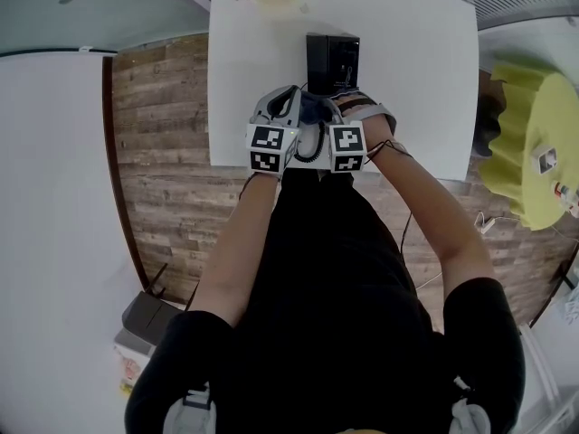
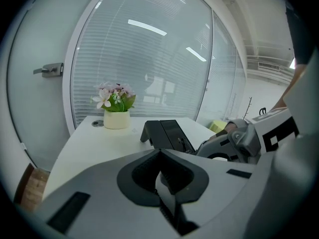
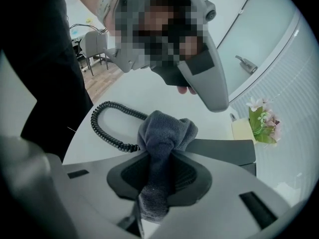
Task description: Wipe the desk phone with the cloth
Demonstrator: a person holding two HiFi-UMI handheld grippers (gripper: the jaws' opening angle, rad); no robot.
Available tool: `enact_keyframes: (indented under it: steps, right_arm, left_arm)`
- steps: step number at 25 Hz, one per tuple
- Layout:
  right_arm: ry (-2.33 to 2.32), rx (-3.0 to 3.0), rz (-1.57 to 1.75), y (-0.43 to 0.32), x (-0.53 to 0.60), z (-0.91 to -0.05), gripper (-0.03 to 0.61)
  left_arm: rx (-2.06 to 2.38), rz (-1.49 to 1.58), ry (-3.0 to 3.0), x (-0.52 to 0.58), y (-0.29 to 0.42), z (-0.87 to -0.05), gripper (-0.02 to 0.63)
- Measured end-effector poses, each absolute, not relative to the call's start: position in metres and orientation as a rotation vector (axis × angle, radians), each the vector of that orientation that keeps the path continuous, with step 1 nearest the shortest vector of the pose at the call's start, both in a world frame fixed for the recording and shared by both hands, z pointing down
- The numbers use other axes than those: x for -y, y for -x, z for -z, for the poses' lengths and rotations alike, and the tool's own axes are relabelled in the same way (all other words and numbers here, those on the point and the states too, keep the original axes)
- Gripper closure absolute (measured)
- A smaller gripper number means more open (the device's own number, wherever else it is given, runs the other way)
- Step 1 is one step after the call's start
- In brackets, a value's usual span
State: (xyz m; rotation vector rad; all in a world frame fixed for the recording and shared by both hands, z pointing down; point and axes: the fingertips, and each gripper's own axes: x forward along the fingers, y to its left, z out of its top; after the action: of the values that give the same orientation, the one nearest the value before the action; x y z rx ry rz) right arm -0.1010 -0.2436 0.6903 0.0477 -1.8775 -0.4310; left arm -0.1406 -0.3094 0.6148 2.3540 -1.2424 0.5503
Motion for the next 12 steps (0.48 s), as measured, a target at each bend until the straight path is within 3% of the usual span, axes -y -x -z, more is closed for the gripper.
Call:
enact_keyframes:
  steps: [5,12]
  right_arm:
    - [-0.100,1.971,0.336,0.100,0.233,-0.682,0.474]
    - [-0.445,2.214,0.170,0.079,0.258,-0.600,0.474]
  left_arm:
    - [1.255,-0.546,-2.371,0.306,0.147,-0.600,0.606]
    - [1.266,-0.488,-2.471,0.302,0.150,-0.547,0.606]
